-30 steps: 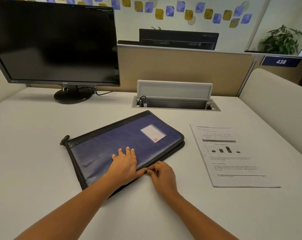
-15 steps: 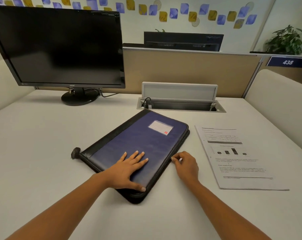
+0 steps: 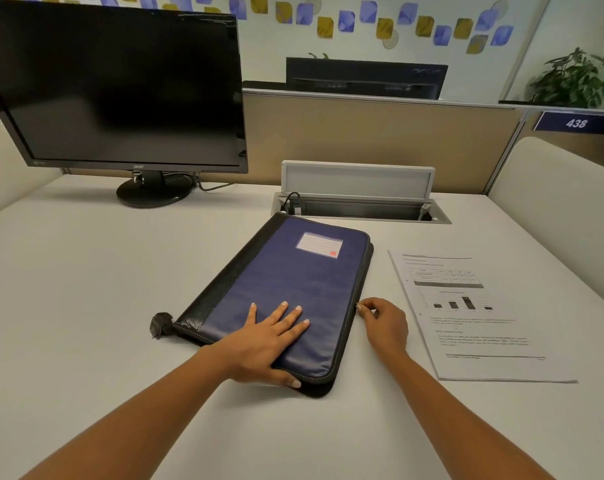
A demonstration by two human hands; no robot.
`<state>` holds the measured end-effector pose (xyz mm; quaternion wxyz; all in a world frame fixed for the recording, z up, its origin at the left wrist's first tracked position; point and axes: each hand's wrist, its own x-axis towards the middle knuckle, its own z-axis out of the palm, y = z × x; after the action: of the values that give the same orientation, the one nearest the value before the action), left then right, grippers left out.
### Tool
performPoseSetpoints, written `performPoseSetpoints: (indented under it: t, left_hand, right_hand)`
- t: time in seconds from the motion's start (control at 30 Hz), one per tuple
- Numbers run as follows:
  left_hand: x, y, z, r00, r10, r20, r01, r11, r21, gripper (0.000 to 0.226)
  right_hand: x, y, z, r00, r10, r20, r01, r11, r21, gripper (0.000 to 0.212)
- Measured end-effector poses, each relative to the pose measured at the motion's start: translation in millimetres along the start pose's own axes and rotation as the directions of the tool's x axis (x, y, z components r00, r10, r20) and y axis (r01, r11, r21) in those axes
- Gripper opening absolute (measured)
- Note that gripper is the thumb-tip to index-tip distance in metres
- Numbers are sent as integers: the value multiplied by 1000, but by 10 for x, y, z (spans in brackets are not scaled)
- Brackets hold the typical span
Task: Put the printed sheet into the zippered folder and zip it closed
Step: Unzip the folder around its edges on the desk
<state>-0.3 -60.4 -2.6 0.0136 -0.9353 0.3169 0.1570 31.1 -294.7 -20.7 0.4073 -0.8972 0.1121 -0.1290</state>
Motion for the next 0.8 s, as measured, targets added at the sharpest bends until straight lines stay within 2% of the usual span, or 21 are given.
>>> performPoseSetpoints:
  t: [0.47,0.8]
  left_hand:
    - [267,252,-80,989,-143,-39,143,990,-9,88]
    - [549,392,-140,953,-295,-72,292,955,-56,91]
  right_hand:
    - [-265,139,-139,992,-101,75,99,995,27,10]
    - [-520,260,-275,994,-97,55,87,984,154,6]
